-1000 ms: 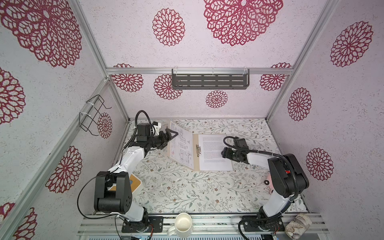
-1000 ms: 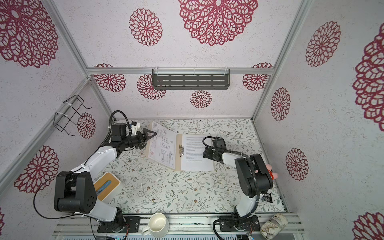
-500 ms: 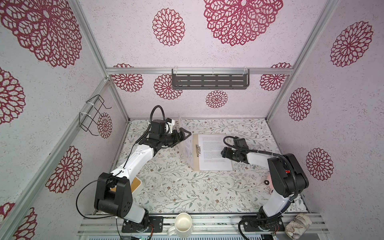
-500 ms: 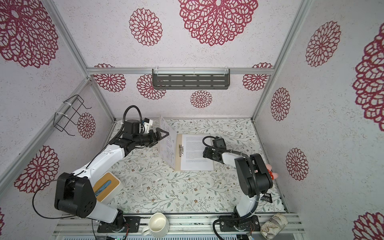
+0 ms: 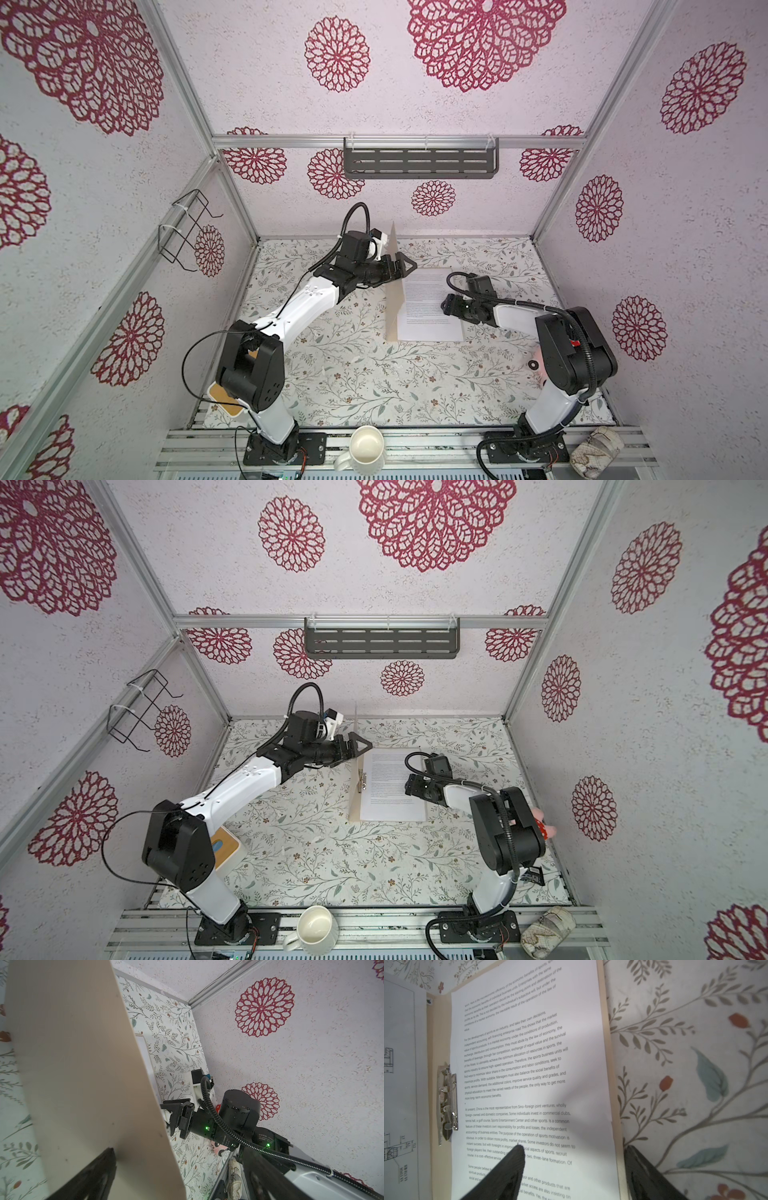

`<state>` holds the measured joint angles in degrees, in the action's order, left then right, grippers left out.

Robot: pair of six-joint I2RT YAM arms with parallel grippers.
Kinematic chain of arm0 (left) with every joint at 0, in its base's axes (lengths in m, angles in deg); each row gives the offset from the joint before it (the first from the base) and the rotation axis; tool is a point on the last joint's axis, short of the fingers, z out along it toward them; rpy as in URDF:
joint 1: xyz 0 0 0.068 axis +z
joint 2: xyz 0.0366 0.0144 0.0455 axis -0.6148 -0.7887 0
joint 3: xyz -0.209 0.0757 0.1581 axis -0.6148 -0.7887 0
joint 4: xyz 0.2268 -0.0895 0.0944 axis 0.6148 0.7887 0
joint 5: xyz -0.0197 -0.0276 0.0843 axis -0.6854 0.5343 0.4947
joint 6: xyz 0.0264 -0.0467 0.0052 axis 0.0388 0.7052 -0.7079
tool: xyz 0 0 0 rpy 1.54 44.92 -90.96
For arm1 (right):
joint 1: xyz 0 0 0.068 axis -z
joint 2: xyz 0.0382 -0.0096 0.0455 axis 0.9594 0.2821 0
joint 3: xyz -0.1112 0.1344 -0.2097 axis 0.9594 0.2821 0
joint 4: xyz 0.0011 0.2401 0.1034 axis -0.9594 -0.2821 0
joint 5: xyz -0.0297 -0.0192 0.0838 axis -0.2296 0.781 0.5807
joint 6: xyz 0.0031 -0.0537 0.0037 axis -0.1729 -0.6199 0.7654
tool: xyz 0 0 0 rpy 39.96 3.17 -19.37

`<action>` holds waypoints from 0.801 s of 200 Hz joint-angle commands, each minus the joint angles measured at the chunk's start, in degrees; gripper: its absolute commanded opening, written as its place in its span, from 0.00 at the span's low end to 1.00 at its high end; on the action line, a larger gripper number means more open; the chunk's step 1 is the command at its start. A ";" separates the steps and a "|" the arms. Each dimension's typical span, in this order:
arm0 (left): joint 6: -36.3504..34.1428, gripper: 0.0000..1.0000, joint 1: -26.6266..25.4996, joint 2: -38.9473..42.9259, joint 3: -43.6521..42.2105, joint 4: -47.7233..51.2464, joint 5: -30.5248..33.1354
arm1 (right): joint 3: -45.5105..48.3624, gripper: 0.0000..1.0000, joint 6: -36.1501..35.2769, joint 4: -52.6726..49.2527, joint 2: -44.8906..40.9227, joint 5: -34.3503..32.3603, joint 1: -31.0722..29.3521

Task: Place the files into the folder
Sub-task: 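Fold the folder cover over the sheets toward the right gripper with the left, then lay the cover flat and open the left gripper while the right gripper withdraws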

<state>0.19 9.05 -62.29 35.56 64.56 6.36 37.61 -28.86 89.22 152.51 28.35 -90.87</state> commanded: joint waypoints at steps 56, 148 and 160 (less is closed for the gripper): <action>1.58 0.98 -6.85 -9.06 11.89 -0.83 3.82 | 1.85 0.82 -0.01 -8.54 -8.95 3.53 5.74; 5.85 0.98 -10.05 -21.84 18.59 -5.86 4.21 | 6.26 0.84 -5.04 -11.45 -20.27 2.05 11.68; 6.51 0.98 -10.10 -23.02 19.34 -6.35 3.80 | 6.66 0.84 -5.77 -12.38 -21.38 1.62 12.22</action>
<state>4.84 -0.81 -83.14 52.66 61.39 10.22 43.95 -31.63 79.07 134.72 31.65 -79.88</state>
